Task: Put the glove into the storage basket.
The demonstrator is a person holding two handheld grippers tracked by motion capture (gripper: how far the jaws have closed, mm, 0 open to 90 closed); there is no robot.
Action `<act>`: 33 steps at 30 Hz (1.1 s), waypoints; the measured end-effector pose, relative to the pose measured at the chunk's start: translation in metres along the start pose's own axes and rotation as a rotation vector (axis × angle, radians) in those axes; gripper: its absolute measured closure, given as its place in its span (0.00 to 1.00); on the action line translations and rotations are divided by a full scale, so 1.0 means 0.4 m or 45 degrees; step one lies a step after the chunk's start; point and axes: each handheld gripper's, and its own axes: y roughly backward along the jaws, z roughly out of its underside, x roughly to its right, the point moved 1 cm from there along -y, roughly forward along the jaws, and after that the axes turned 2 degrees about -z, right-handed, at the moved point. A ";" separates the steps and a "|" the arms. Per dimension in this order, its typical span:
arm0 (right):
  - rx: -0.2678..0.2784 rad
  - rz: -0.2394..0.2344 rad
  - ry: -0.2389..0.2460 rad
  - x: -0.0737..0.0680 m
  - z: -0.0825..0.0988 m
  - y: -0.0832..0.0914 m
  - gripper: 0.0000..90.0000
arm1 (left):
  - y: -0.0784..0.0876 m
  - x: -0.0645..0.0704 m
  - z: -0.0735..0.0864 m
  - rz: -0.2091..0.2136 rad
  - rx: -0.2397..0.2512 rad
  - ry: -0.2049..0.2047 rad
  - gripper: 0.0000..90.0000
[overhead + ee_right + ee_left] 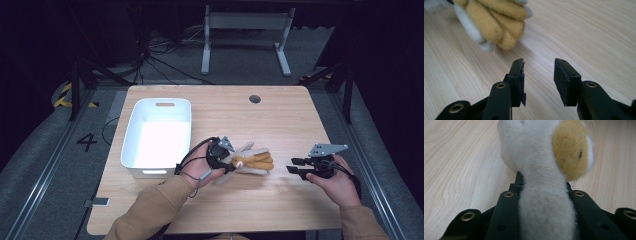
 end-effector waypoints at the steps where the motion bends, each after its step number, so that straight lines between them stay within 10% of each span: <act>1: 0.000 -0.002 0.000 0.000 -0.001 0.000 0.67 | 0.006 0.000 -0.003 -0.005 0.001 0.008 0.80; 33: 0.023 -0.090 0.033 0.024 -0.062 -0.063 0.67 | 0.292 -0.066 -0.014 -0.191 0.179 0.336 0.83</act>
